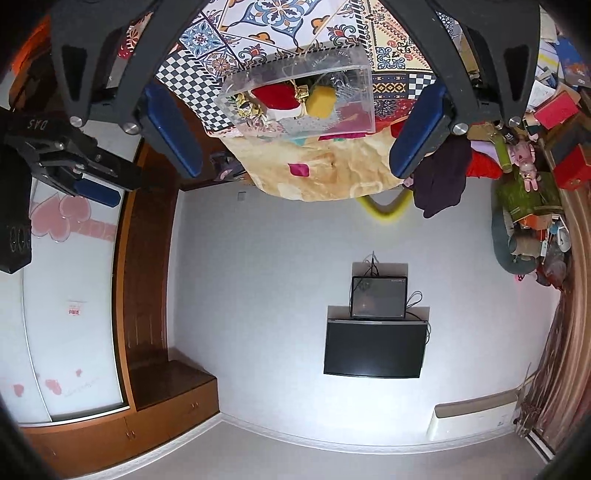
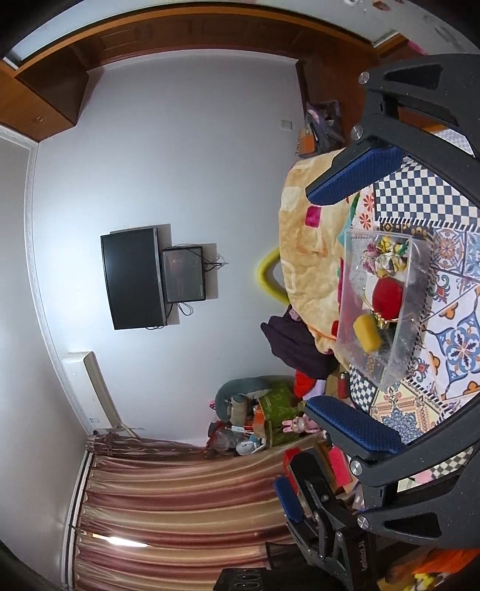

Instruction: Organize soft objects

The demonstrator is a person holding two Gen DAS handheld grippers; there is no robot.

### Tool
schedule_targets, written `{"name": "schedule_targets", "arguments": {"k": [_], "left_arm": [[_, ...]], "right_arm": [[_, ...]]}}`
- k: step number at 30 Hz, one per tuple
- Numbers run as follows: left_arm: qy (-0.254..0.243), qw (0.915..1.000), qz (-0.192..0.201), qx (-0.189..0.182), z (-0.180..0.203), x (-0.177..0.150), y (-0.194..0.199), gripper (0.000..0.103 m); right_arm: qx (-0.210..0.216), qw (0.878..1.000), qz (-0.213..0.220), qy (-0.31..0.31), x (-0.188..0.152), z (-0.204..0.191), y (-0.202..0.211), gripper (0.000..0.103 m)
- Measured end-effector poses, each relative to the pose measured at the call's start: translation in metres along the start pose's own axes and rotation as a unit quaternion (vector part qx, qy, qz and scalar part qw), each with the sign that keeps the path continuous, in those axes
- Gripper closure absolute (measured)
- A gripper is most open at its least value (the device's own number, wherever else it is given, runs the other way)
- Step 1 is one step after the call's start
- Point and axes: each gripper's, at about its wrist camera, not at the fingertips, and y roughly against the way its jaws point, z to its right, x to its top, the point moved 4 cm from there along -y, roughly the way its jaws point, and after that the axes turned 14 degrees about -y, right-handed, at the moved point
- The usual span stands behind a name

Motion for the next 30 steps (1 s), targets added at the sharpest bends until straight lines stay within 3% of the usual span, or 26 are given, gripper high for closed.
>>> {"name": "schedule_targets", "arguments": {"k": [30], "left_arm": [[0.001,1.0,-0.007,-0.004,0.0009,-0.0073,-0.0029,0.0]], "right_arm": [[0.003,1.0,0.001,0.003,-0.0032,-0.0002,0.0083,0.0]]}}
